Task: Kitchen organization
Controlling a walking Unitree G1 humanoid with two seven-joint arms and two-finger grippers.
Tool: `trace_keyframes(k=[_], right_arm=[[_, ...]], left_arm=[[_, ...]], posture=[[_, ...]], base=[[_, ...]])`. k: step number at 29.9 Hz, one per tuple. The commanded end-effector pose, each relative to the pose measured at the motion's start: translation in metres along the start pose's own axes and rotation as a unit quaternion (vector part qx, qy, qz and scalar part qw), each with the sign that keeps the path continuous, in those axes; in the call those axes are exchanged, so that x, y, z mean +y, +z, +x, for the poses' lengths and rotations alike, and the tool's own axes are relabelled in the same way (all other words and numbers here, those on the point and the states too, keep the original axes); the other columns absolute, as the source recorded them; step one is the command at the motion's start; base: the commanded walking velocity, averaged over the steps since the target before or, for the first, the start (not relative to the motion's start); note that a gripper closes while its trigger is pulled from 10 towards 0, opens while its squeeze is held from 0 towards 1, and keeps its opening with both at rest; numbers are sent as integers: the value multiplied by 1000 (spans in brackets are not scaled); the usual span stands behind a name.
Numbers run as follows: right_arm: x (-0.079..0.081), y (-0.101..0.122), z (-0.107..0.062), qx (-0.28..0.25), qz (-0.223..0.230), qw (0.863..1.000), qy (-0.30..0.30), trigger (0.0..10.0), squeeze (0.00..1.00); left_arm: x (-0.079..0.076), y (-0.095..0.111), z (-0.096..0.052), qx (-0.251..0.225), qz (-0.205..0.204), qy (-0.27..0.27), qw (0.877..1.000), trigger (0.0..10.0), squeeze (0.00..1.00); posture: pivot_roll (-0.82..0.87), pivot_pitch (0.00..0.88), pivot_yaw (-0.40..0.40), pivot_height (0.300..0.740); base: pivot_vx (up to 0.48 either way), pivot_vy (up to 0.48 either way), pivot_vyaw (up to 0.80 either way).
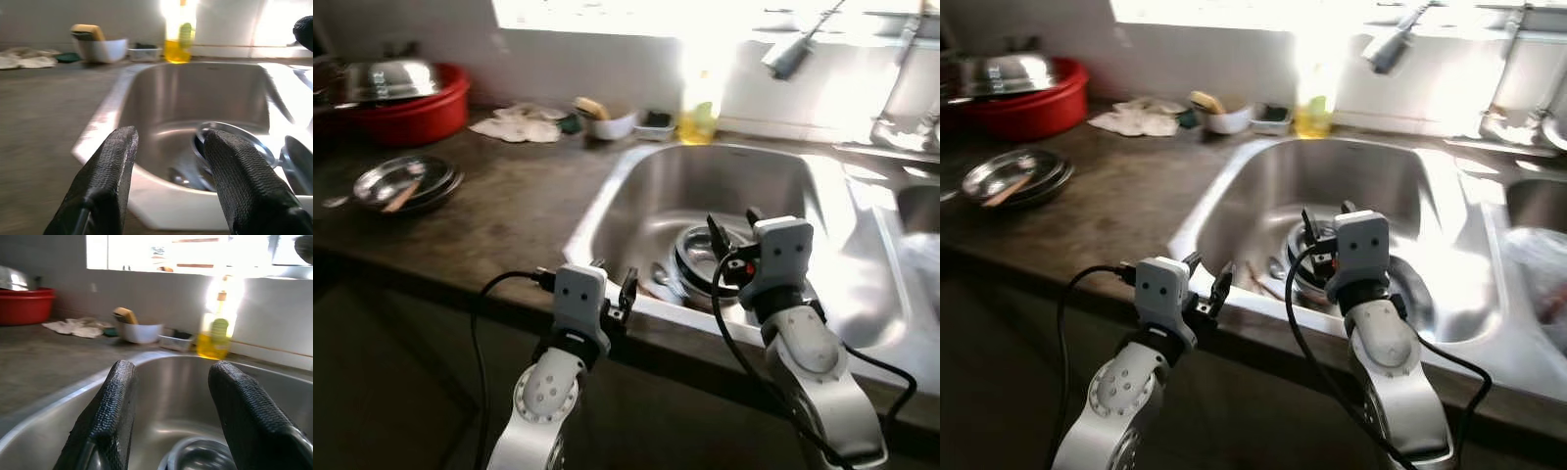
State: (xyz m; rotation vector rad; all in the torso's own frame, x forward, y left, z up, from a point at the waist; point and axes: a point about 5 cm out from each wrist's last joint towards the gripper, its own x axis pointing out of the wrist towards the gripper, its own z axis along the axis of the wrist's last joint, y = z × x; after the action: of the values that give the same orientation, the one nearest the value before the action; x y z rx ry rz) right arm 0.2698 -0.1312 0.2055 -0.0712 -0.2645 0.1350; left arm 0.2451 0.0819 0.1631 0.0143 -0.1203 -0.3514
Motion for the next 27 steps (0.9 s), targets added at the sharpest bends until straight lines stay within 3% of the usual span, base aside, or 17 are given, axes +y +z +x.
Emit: trace_keyframes(k=[1, 8, 14, 20, 27], right_arm=[[6, 3, 3, -3, 10, 1000, 12, 10000, 0], [6, 4, 6, -4, 11, 1000, 13, 10000, 0], [8, 3, 7, 0, 13, 1000, 17, 10000, 0], [10, -1, 7, 12, 20, 1000, 15, 10000, 0], [9, 1, 10, 10, 24, 1000, 12, 10000, 0]], left_arm=[[3, -1, -1, 2, 3, 9, 1000, 10000, 0], [3, -2, 0, 6, 1, 9, 1000, 10000, 0], [3, -3, -1, 11, -2, 9, 1000, 10000, 0], [3, -4, -2, 11, 1, 8, 1000, 10000, 0], [3, -3, -2, 9, 5, 11, 1000, 10000, 0]], posture=[[41, 22, 10, 740], [43, 24, 8, 740], [46, 25, 8, 740], [48, 24, 10, 740], [48, 27, 4, 740]], base=[[0, 0, 800], [0, 0, 800], [0, 439, 800], [0, 422, 0], [0, 0, 0]])
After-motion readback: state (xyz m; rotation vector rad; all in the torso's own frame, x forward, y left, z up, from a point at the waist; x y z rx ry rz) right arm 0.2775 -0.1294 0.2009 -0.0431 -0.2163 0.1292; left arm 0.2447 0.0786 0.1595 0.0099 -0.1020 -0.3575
